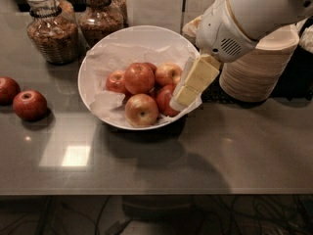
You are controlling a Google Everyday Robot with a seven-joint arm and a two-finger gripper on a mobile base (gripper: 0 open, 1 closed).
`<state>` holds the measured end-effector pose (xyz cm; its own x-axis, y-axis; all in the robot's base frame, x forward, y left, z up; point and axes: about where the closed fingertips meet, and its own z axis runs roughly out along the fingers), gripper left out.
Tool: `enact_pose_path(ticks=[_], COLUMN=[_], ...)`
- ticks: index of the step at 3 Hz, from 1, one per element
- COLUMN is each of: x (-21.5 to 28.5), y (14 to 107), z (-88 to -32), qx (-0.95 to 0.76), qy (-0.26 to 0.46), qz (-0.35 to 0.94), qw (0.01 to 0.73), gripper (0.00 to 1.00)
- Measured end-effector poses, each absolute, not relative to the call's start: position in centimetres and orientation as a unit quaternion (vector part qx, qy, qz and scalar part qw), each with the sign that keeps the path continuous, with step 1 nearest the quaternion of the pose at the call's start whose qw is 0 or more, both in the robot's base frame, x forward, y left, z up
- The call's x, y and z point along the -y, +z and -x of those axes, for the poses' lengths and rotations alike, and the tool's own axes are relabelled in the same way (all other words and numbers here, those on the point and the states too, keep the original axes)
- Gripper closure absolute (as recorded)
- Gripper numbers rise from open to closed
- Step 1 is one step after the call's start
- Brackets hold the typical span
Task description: Pick apple from white bowl
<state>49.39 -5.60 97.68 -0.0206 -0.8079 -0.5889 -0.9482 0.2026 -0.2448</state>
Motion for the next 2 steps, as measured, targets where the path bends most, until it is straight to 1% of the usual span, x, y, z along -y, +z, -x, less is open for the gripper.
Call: enact_pose_path(ticks=[1,2], x=[3.3,1.5], y=[97.3,96.9], z=[-51.0,-51.5], qx=[-0.700,-0.692], qy=[0.155,0.184], qz=[0.607,0.601], qw=[0.343,0.356], gripper=[0.00,0.00])
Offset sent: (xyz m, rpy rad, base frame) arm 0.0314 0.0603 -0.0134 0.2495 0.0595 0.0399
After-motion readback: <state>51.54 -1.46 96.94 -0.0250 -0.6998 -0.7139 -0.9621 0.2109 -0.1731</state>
